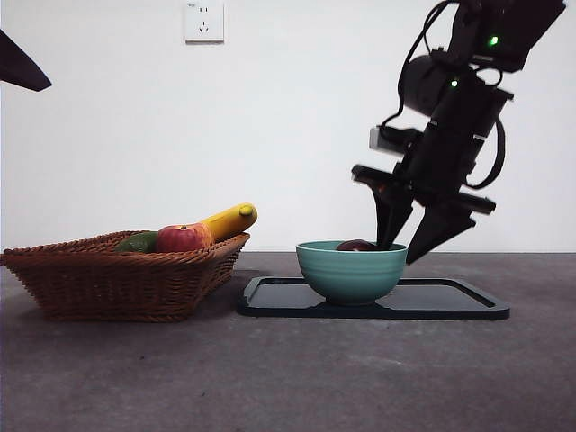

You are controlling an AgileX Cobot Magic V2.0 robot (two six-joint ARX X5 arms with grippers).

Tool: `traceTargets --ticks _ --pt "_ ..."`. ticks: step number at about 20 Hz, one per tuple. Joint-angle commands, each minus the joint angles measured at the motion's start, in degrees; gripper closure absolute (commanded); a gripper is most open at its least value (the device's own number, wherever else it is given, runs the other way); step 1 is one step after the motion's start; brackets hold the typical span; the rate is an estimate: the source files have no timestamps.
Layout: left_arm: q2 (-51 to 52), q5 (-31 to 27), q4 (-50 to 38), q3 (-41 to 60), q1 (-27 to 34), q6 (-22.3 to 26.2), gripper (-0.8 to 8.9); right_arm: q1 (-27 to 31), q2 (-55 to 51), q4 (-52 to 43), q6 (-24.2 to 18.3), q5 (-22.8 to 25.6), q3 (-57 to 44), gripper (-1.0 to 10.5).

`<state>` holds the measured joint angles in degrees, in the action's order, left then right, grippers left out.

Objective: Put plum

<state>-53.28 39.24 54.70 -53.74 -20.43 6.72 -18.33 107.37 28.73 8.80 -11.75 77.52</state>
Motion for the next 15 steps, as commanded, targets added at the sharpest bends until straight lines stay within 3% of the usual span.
traceTargets --ticks 1,4,7,10,15 --pt "-0.3 0.4 -0.3 -0.6 -0.2 0.7 4.11 0.2 -4.5 1.0 -0.3 1.0 1.4 7.3" --pt "-0.3 0.4 -0.3 -0.6 -0.2 0.7 4.11 0.2 -15.9 6.3 -1.6 0.3 1.4 7.3" --pt "-0.3 0.4 -0.5 -0.6 -0.2 0.7 4.11 0.1 -27.8 13.1 -2.2 -3.5 1.3 7.3" --pt "-0.3 0.4 -0.5 -0.6 -0.2 0.7 4.11 -0.7 -37.2 19.7 -2.9 -3.4 0.2 7.3" --pt "-0.3 0.4 -0.5 -0.6 -0.2 0.7 4.11 -4.5 -50.0 21.4 -2.8 -3.4 -9.9 7.3"
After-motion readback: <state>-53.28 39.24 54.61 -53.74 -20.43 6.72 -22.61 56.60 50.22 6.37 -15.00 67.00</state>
